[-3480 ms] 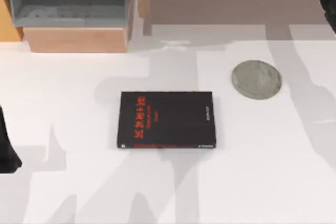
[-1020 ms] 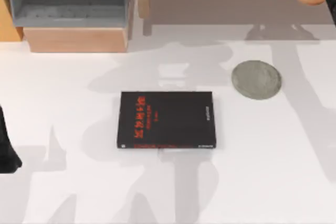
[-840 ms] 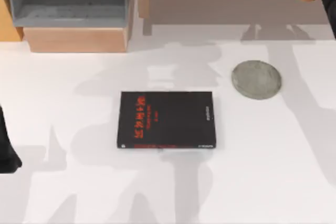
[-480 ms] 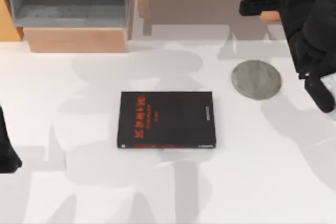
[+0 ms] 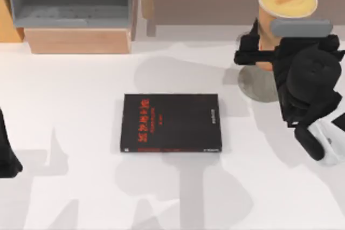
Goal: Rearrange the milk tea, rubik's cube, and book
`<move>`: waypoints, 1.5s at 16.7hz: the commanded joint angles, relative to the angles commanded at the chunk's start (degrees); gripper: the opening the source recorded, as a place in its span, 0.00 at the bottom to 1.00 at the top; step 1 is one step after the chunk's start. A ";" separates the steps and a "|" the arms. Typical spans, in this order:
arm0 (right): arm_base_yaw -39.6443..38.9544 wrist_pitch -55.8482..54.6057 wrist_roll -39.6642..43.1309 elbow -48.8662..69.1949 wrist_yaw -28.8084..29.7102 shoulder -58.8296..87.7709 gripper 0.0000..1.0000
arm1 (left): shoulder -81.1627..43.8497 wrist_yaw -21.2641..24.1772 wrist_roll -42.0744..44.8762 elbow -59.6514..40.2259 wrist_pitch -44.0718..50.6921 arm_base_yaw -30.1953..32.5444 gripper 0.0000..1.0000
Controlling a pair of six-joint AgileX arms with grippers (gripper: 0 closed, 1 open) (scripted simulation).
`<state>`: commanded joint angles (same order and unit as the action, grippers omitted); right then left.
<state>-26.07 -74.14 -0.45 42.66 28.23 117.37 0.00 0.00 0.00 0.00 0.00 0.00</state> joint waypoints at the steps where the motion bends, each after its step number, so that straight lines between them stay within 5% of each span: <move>1: -0.01 -0.01 -0.04 -0.06 0.12 0.15 0.00 | 0.00 0.00 0.00 0.00 0.00 0.00 1.00; 16: 0.01 -7.04 0.03 0.03 0.20 7.24 0.00 | 0.00 0.00 0.00 0.00 0.00 0.00 1.00; 25: 0.01 -7.04 0.03 0.03 0.20 7.24 0.68 | 0.00 0.00 0.00 0.00 0.00 0.00 1.00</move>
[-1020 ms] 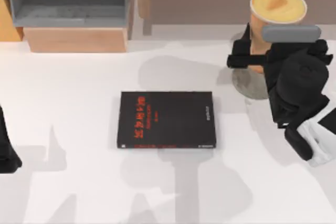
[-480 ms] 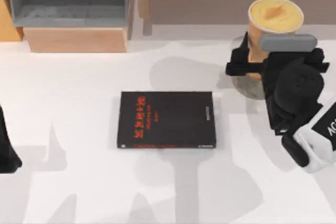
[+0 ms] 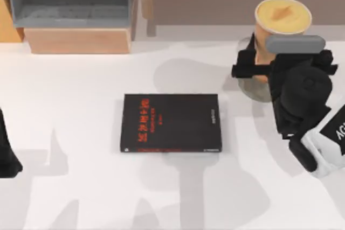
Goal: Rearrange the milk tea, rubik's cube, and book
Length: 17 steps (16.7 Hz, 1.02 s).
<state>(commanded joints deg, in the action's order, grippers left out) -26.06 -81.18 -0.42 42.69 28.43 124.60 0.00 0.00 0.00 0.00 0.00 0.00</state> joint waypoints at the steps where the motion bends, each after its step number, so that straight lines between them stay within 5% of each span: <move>1: 0.00 0.00 0.00 0.00 0.00 0.00 0.75 | 0.00 0.00 0.00 0.00 0.00 0.00 1.00; 5: 0.00 0.00 0.00 0.00 0.00 0.00 1.00 | 0.00 0.00 0.00 0.00 0.00 0.00 1.00; 17: -1.20 -1.86 0.00 -3.13 1.14 -1.15 1.00 | 0.00 0.00 0.00 0.00 0.00 0.00 1.00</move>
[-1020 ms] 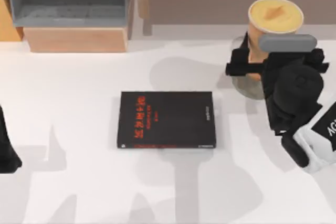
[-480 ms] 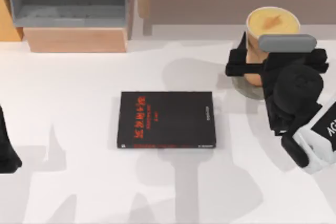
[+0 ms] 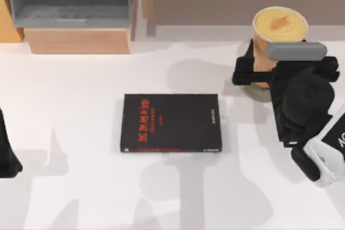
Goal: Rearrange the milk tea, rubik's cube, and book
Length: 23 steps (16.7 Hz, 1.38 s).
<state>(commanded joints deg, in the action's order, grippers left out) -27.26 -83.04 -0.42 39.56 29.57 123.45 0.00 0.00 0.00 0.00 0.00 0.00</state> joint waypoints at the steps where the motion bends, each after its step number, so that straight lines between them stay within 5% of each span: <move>1: -0.44 -0.74 -0.02 -1.27 0.52 -0.44 1.00 | 0.00 0.00 0.00 0.00 0.00 0.00 1.00; 23: -2.29 10.86 0.09 -5.56 2.60 -17.04 1.00 | 0.00 0.00 0.00 0.00 0.00 0.00 1.00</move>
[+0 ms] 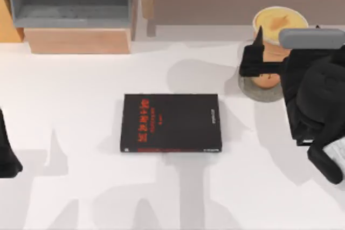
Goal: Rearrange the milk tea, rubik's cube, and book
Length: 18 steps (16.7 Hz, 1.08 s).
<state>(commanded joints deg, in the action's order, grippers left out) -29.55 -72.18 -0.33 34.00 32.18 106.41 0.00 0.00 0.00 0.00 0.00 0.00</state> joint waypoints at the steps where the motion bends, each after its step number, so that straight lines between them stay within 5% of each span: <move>1: 0.43 1.38 0.31 1.15 -0.36 -0.61 1.00 | 0.00 0.00 0.00 0.00 0.00 0.00 1.00; 8: 8.66 25.45 5.36 16.78 -5.98 -3.58 1.00 | 0.00 0.00 0.00 0.00 0.00 0.00 1.00; 18: 28.58 83.29 17.16 48.66 -18.65 0.65 1.00 | 0.00 0.00 0.00 0.00 0.00 0.00 1.00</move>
<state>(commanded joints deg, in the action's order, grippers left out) -0.97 11.11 16.82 82.66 13.53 107.06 0.00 0.00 0.00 0.00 0.00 0.00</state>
